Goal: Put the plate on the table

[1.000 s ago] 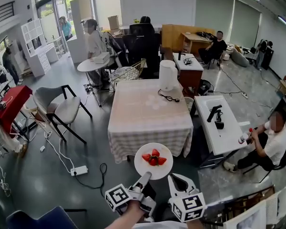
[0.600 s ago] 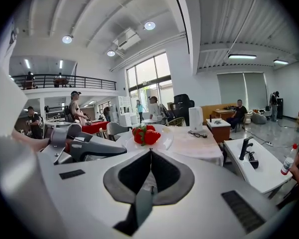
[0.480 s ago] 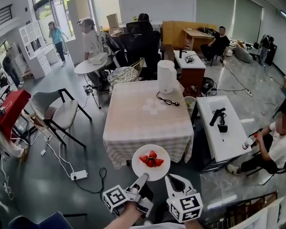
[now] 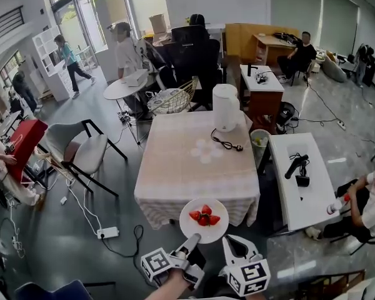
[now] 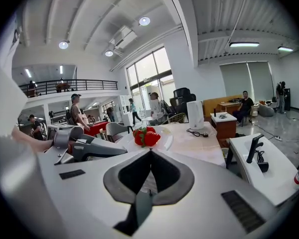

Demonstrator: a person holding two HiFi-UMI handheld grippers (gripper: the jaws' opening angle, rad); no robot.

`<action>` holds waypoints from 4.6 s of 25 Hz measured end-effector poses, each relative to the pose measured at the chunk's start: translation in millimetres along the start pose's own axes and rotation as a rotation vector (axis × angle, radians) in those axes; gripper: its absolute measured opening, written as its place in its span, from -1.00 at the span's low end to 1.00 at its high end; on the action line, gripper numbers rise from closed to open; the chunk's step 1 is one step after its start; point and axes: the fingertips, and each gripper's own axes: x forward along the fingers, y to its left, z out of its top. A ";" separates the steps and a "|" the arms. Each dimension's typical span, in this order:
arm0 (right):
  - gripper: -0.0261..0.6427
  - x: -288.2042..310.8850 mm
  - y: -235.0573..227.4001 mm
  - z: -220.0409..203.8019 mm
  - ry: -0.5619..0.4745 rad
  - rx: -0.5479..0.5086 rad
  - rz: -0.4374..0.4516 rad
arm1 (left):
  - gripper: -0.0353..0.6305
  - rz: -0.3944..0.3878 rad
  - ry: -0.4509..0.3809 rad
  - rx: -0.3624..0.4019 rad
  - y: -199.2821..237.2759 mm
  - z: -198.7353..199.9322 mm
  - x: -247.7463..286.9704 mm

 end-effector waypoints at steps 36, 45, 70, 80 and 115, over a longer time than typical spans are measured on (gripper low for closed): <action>-0.91 123.6 -96.4 44.2 0.041 0.013 -0.003 | -0.84 0.006 0.036 -0.028 20.1 65.3 148.2; -0.91 202.6 -94.9 49.7 0.085 0.062 -0.083 | -0.84 0.021 0.176 0.018 34.0 139.7 187.0; -0.91 324.2 -89.5 63.5 0.148 0.082 -0.190 | -0.84 0.146 0.353 0.105 105.2 260.5 259.2; -0.91 332.5 -96.9 55.4 0.185 0.102 -0.190 | -0.84 0.241 0.372 0.127 126.8 269.5 279.2; -0.91 345.7 -89.1 43.6 0.202 0.143 -0.144 | -0.15 0.432 0.481 0.773 113.1 288.7 277.1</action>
